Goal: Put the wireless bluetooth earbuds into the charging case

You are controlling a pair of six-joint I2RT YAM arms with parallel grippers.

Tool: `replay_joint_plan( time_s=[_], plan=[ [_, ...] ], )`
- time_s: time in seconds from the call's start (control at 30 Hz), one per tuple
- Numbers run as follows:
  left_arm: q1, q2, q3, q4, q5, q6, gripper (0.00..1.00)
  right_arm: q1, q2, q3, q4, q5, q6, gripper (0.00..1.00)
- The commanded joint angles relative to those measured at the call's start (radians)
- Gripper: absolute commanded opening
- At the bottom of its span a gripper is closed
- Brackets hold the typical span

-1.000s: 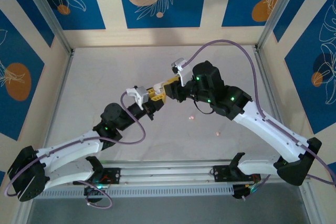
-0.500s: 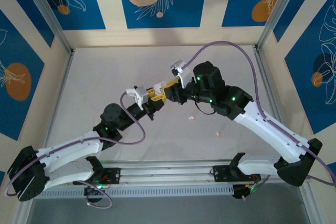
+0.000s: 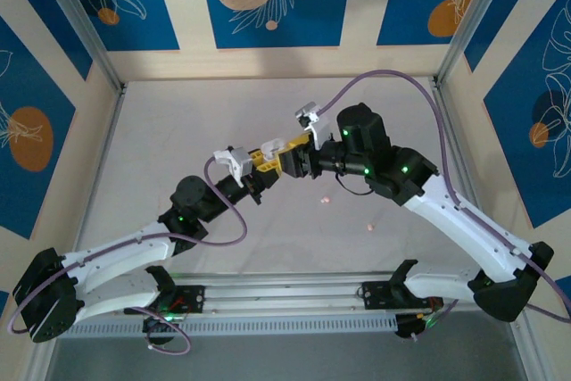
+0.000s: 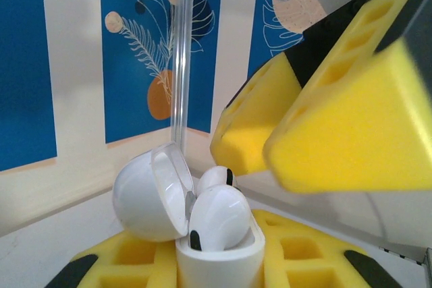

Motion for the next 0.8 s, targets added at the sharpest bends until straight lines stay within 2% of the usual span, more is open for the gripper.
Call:
replay_joint_plan(
  time_s=[0.0, 0.2, 0.43, 0.6, 0.77],
  plan=[
    [-0.005, 0.002, 0.017, 0.057, 0.035, 0.016, 0.22, -0.013, -0.031, -0.004, 0.026, -0.052, 0.036, 0.51],
    [-0.005, 0.014, 0.018, 0.067, 0.067, 0.018, 0.22, -0.034, -0.053, -0.013, 0.042, -0.058, 0.063, 0.54],
    [-0.005, 0.019, 0.012, 0.091, 0.097, 0.027, 0.22, -0.058, -0.071, -0.027, 0.038, -0.021, 0.096, 0.46],
    [-0.004, 0.019, 0.008, 0.073, 0.181, 0.063, 0.22, -0.133, -0.083, -0.032, 0.034, -0.016, 0.178, 0.49],
    [-0.005, 0.032, 0.022, 0.052, 0.243, 0.084, 0.23, -0.259, -0.035, 0.007, -0.041, -0.170, 0.296, 0.53]
  ],
)
